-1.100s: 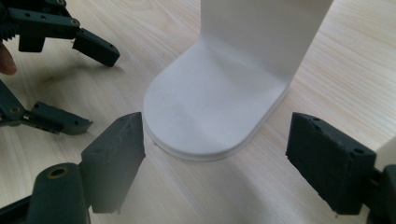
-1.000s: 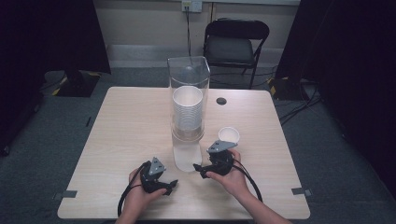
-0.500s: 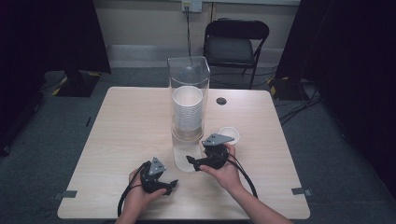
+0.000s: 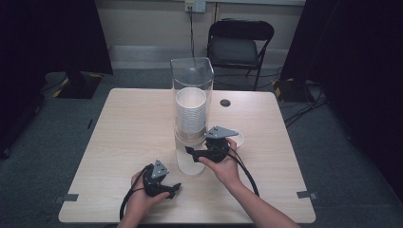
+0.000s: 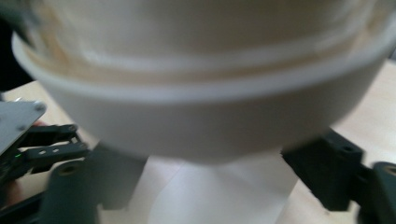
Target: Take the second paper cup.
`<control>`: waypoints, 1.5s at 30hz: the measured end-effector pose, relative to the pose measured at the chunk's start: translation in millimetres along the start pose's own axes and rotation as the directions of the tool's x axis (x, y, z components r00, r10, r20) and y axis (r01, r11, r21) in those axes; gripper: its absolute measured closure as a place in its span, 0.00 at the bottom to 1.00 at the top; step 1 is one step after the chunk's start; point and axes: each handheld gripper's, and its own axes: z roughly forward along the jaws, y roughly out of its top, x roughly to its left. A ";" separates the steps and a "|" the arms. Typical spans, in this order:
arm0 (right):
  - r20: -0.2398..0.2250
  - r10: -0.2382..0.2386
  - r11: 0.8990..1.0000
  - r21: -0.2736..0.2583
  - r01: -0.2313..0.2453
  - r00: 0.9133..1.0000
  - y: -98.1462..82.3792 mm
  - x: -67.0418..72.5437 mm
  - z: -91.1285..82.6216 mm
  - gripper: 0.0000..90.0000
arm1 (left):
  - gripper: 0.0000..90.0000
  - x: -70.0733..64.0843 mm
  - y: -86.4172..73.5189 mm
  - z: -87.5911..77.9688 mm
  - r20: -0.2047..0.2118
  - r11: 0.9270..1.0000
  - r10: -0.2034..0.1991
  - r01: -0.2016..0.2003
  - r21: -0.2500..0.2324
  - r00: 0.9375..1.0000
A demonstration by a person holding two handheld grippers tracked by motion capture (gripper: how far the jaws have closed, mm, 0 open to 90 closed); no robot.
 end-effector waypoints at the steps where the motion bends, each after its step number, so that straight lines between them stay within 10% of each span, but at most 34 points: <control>1: -0.006 -0.005 1.000 -0.001 0.005 1.000 0.8 0.8 1.4 0.39 | 0.17 0.0 0.0 0.0 0.000 1.000 0.000 0.000 0.000 1.000; 15: 0.021 -0.081 0.995 -0.061 0.082 0.997 -11.7 6.6 5.3 0.42 | 0.17 0.1 0.0 -0.2 0.000 1.000 0.002 -0.002 0.003 1.000; 33: -0.003 -0.030 0.998 -0.051 0.030 1.000 -2.7 4.1 4.8 0.29 | 0.17 0.5 0.1 -0.3 0.002 1.000 0.003 -0.003 0.005 1.000; 45: -0.012 -0.058 0.995 -0.085 0.057 0.998 -4.5 4.0 8.8 0.40 | 0.17 0.4 0.1 -0.3 0.001 1.000 0.004 -0.004 0.005 1.000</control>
